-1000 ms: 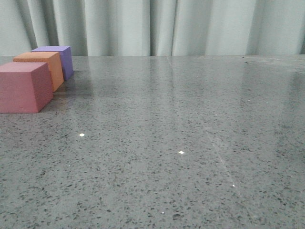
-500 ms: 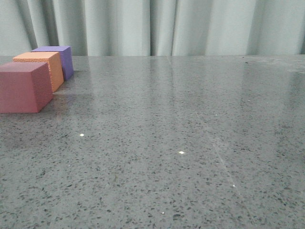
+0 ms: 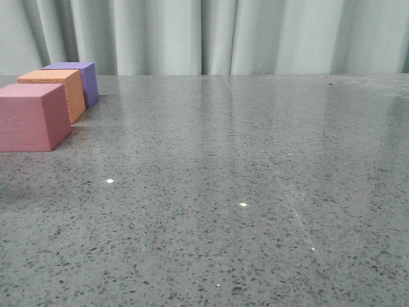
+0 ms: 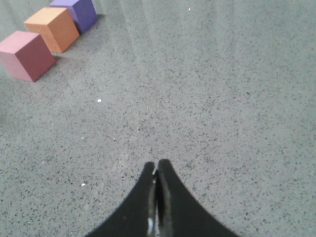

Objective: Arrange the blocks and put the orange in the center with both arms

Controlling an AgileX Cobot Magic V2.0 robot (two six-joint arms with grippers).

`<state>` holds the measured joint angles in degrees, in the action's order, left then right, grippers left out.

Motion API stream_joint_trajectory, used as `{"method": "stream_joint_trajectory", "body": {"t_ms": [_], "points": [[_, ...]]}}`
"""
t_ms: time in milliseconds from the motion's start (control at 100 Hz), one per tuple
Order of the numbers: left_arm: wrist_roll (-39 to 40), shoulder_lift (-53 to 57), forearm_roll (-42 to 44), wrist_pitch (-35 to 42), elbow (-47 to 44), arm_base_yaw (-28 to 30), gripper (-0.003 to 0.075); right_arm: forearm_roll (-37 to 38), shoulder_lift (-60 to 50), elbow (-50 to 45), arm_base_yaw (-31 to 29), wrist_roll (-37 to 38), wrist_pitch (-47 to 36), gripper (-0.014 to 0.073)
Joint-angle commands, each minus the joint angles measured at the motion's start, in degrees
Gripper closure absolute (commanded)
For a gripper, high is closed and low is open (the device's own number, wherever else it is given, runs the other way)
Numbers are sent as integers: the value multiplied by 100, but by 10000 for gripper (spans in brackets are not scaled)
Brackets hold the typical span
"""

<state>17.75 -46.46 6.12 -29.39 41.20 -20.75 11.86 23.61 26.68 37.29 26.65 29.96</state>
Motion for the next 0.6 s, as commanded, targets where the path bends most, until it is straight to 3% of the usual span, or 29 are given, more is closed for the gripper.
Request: {"method": "stream_joint_trajectory", "body": {"t_ms": [0, 370, 590], "points": [[-14, 363, 58, 709, -163, -47, 739, 212, -142, 91, -5, -62, -535, 715], [-14, 1792, 68, 1032, -1386, -47, 739, 405, -943, -298, -5, -62, -875, 715], [-14, 2182, 51, 1021, -1502, -47, 739, 405, -970, -298, -5, -62, -871, 715]]}}
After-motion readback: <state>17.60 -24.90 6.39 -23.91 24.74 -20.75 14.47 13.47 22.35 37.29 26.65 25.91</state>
